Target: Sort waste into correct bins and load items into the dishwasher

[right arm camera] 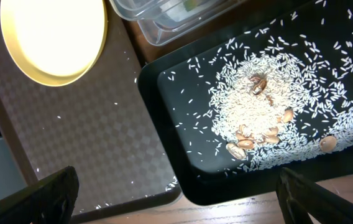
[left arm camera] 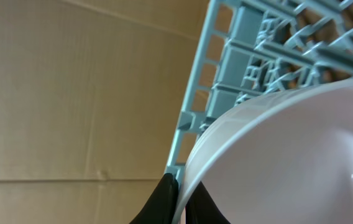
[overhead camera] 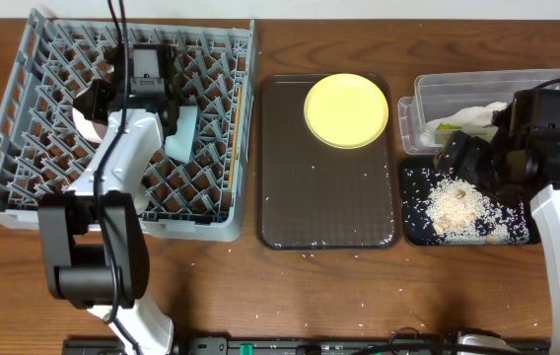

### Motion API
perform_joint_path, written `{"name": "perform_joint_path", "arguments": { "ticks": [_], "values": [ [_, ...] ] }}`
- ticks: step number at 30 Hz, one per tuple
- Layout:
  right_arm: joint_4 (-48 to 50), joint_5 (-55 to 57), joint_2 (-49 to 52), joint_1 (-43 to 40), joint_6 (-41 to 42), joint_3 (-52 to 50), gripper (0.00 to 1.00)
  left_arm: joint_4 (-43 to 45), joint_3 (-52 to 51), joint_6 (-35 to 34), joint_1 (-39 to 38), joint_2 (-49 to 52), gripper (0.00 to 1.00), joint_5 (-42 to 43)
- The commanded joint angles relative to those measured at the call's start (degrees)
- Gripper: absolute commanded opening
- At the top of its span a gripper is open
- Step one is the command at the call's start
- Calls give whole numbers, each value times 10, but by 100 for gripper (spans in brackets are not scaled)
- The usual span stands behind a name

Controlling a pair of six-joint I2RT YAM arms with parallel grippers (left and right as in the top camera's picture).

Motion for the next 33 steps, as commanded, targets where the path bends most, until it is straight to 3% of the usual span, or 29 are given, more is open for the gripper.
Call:
{"name": "perform_joint_path", "arguments": {
  "ticks": [1, 12, 15, 16, 17, 20, 25, 28, 31, 32, 33],
  "values": [
    [-1, -1, -7, -3, -5, 7, 99, -1, -4, -24, -3, 35, 8, -34],
    [-1, -1, -7, -3, -5, 7, 99, -3, -4, -28, -52, 35, 8, -34],
    [-1, -1, -7, -3, -5, 7, 99, -4, -4, -28, -65, 35, 12, -34],
    [-1, 0, -7, -3, -5, 7, 99, -4, -4, -28, -67, 35, 15, -34],
    [-1, -1, -7, -3, -5, 7, 99, -6, -4, -28, -75, 35, 27, -34],
    [-1, -1, -7, -3, -5, 7, 99, -8, -4, -29, -89, 33, 48, -34],
    [-1, -1, -7, -3, -5, 7, 99, -8, -4, -43, -129, -2, 64, -12],
    [-1, -1, -7, -3, -5, 7, 99, -11, -4, -63, -146, -32, 66, 1],
    [-1, -1, -7, -3, -5, 7, 99, -38, -3, -84, -160, -73, 66, 69],
    [-1, -1, -7, -3, -5, 7, 99, -52, -3, -99, -164, -86, 64, 95],
    [-1, 0, -7, -3, -5, 7, 99, -67, -3, -114, -166, -99, 56, 122]
  ]
}}
